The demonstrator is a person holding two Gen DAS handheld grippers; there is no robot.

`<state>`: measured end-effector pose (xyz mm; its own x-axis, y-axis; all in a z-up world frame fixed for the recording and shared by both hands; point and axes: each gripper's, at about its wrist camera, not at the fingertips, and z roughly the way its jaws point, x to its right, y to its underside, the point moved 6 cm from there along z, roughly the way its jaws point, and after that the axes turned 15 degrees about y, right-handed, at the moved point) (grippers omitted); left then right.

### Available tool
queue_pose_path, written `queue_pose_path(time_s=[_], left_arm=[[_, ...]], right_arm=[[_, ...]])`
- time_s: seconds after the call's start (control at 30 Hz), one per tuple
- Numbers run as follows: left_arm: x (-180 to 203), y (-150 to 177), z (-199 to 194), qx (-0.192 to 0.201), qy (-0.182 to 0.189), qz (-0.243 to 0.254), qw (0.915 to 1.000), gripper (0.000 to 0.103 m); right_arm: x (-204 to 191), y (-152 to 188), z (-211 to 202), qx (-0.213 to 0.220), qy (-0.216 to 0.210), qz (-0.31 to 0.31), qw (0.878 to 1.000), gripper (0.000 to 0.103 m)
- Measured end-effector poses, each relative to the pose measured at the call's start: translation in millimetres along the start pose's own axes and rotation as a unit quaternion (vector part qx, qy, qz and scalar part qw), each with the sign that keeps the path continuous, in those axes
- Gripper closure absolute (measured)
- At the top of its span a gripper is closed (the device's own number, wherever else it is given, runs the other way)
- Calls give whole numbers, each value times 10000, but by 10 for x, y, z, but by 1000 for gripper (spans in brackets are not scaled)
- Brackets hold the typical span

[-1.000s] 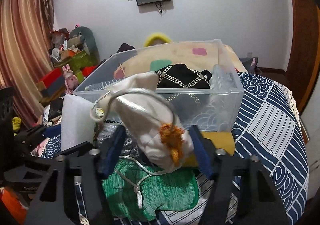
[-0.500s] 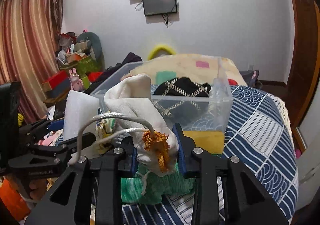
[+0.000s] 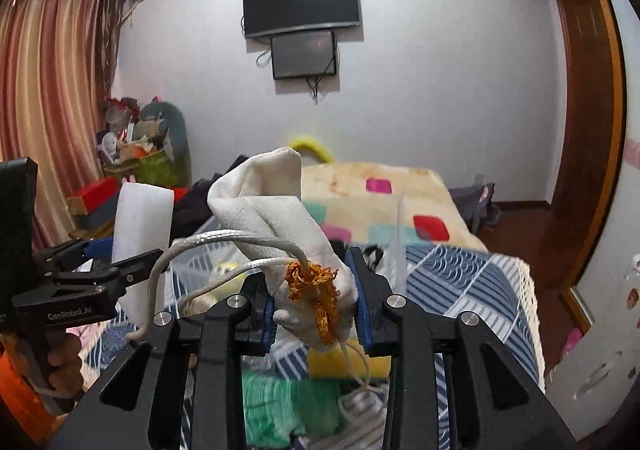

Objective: Organize soft objects
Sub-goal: 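Place the foam block into the box while the right tool drops the white pouch in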

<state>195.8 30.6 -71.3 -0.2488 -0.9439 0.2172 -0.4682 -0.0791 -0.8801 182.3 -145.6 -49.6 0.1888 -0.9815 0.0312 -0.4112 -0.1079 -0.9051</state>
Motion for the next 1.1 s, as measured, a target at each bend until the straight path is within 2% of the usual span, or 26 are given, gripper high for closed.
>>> queue_pose_path(time_s=[0.37, 0.53, 0.73, 0.93, 1.1], left_arm=[[-137, -482, 129, 341, -147, 8, 9993, 23], [-224, -519, 380, 117, -78, -78, 9999, 23], [-322, -361, 786, -440, -28, -249, 9987, 23], [-317, -229, 1094, -823, 231, -442, 9954, 23], [-281, -145, 1285, -977, 105, -452, 9941, 23]], right_arm=[[-26, -331, 149, 392, 105, 77, 9991, 75], [-70, -357, 227, 411, 99, 55, 9991, 75], [-130, -196, 436, 23, -118, 35, 9999, 75], [-178, 52, 701, -555, -160, -70, 9983, 75], [-123, 173, 869, -953, -172, 95, 9953, 75]])
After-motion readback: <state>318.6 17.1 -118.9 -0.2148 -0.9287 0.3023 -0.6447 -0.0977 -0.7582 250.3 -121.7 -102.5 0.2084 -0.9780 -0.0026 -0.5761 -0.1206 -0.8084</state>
